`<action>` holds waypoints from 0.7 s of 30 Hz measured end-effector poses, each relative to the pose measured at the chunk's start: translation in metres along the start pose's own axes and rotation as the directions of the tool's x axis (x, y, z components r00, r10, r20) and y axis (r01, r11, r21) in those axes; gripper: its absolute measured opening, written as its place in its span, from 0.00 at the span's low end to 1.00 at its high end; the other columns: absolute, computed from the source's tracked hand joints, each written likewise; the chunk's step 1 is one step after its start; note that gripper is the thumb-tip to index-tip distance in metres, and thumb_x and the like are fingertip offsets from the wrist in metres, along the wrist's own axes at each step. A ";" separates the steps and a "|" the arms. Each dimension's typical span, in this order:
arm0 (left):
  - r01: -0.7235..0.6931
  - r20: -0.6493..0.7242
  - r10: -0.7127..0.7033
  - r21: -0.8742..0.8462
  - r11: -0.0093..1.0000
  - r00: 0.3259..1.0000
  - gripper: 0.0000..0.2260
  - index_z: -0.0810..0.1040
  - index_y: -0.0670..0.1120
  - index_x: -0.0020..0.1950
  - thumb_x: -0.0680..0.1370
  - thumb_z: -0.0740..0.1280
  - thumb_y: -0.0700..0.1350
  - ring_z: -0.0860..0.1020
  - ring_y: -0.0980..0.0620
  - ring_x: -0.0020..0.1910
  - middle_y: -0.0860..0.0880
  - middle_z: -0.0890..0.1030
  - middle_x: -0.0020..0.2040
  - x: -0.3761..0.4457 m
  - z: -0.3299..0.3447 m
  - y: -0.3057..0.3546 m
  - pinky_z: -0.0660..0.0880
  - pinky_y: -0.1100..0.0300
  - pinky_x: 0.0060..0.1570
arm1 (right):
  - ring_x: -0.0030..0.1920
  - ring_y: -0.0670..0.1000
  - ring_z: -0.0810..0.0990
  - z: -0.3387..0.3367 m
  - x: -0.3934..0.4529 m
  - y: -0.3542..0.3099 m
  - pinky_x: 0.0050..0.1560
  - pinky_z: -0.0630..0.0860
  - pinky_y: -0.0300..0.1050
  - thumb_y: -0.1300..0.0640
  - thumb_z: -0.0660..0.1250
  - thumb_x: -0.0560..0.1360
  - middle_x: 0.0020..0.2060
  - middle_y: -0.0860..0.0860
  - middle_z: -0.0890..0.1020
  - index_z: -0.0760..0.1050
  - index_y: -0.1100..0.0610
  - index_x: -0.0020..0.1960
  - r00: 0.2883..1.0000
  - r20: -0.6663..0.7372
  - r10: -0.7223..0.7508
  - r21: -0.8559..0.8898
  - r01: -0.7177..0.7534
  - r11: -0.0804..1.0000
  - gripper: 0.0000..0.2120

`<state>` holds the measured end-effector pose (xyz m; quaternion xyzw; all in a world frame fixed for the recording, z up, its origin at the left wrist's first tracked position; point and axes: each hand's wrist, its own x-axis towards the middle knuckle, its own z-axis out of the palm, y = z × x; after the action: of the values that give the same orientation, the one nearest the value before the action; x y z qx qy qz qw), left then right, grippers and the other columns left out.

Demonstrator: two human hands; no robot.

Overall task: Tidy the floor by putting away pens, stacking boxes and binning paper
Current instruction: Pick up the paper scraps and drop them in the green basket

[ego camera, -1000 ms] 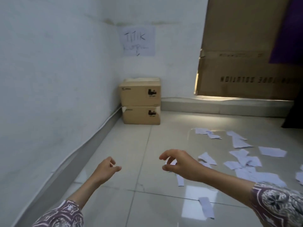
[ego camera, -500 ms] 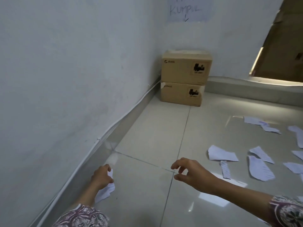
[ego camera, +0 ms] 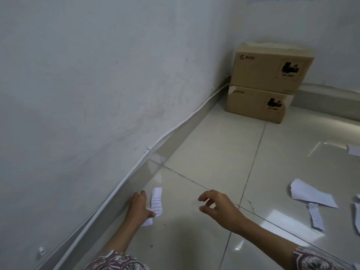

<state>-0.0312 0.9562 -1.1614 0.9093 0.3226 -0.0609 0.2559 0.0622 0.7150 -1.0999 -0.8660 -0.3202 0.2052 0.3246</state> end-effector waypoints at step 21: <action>-0.117 -0.110 0.091 -0.250 0.961 0.990 0.13 0.68 0.45 0.31 0.70 0.66 0.31 0.71 0.50 0.35 0.44 0.74 0.32 -0.023 -0.029 -0.020 0.67 0.61 0.36 | 0.61 0.53 0.69 0.162 0.092 -0.059 0.58 0.66 0.45 0.54 0.59 0.75 0.60 0.55 0.71 0.67 0.58 0.61 0.956 -0.239 0.173 -0.246 -0.232 0.941 0.16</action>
<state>-0.0632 0.9718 -1.1386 0.8862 0.2916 0.0392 0.3578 0.0117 0.8822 -1.1871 -0.9477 -0.2173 0.0977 0.2124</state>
